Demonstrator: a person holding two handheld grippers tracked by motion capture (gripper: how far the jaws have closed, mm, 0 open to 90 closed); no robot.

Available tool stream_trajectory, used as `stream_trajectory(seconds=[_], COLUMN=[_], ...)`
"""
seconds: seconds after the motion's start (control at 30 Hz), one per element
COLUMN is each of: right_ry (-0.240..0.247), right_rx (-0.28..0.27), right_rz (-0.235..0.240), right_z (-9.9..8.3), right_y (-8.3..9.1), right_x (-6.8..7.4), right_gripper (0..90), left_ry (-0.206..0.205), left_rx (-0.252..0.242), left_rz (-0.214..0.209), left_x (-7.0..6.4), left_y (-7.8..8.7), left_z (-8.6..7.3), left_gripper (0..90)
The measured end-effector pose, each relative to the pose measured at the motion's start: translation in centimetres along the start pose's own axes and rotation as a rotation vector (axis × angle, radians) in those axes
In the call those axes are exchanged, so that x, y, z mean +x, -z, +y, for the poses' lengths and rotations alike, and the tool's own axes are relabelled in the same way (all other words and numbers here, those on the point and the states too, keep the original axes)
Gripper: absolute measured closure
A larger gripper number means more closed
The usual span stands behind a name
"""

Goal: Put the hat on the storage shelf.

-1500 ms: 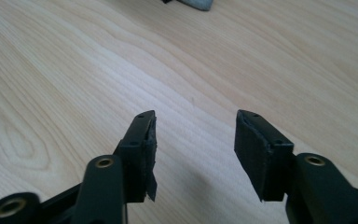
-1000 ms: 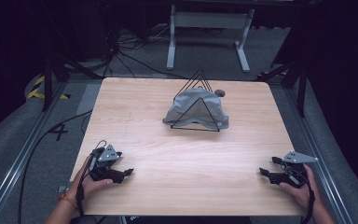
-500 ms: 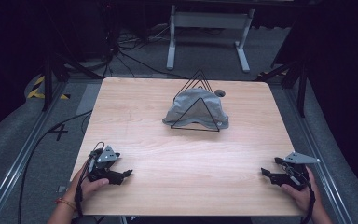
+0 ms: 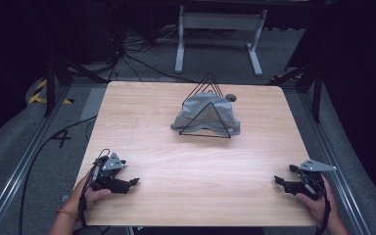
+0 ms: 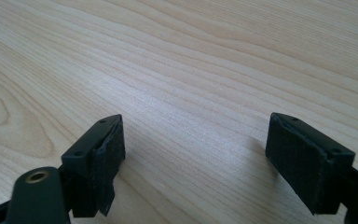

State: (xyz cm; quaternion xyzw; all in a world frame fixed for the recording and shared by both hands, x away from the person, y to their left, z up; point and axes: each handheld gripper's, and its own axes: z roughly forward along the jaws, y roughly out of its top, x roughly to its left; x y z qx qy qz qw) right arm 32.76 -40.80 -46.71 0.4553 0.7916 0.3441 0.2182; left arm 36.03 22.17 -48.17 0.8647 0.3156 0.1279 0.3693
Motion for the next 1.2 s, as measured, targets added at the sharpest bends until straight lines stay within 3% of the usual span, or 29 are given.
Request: stream_trajectory(seconds=[0.9,1.2], right_ry=[0.001,-0.003], right_rx=[-0.002,-0.003], right_rz=[-0.001,0.001], right_z=[-0.01,-0.01], right_y=[-0.03,-0.03], right_x=[-0.01,0.01], right_gripper=[20.0,20.0], left_ry=[0.009,-0.006], left_rx=[0.002,0.009], left_rz=[-0.004,-0.001], left_x=[-0.06,0.04], left_y=[-0.01,0.0], left_z=[-0.02,0.06], left_gripper=[15.2,14.6])
